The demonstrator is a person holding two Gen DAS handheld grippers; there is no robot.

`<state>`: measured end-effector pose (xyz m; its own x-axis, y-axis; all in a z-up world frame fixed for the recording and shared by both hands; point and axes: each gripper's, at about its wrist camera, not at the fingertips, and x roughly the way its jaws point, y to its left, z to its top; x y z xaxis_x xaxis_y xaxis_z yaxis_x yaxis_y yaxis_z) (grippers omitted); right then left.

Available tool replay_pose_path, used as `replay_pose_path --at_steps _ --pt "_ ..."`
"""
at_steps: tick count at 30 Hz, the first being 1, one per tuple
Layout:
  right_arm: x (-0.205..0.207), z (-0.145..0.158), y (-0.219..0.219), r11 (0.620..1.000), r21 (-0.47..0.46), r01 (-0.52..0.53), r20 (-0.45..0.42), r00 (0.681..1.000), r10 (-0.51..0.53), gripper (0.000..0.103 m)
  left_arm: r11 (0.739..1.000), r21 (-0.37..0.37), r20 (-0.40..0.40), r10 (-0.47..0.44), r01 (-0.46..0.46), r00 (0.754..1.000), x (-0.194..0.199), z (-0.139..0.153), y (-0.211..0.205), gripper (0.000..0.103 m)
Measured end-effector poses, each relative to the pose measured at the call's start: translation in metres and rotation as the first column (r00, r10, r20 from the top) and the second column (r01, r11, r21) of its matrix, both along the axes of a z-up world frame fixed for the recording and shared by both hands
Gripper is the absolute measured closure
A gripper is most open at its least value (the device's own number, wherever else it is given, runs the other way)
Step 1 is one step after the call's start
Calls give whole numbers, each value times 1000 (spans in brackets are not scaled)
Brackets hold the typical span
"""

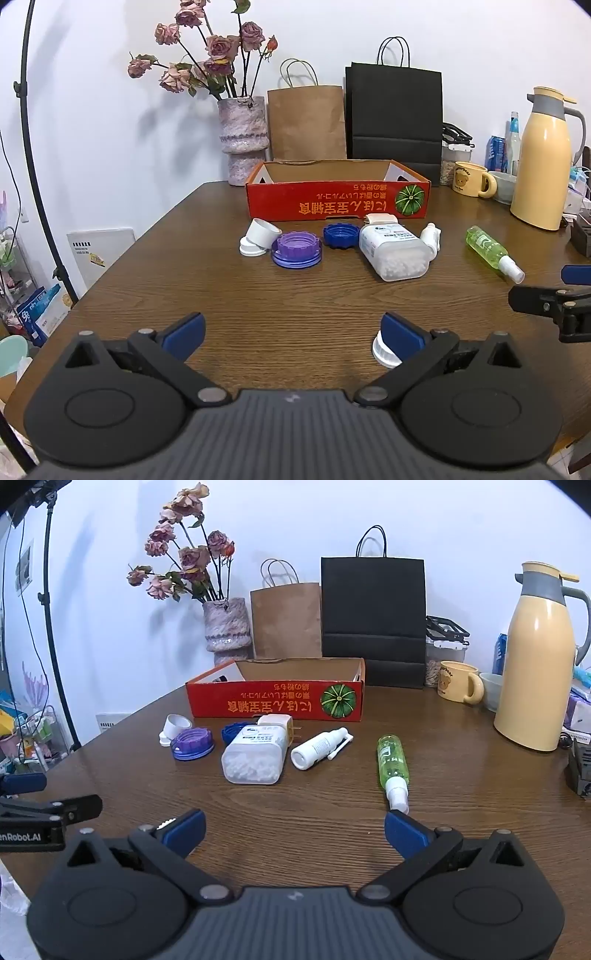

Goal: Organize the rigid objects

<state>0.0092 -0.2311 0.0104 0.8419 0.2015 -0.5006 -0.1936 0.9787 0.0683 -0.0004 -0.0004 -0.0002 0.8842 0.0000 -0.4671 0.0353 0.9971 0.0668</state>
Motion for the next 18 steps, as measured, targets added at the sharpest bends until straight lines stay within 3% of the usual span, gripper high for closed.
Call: replay_pose_path --at_steps 18 --pt "-4 4 2 1000 -11 -2 3 1000 2 0 1000 -4 -11 2 -2 1000 -2 4 -2 0"
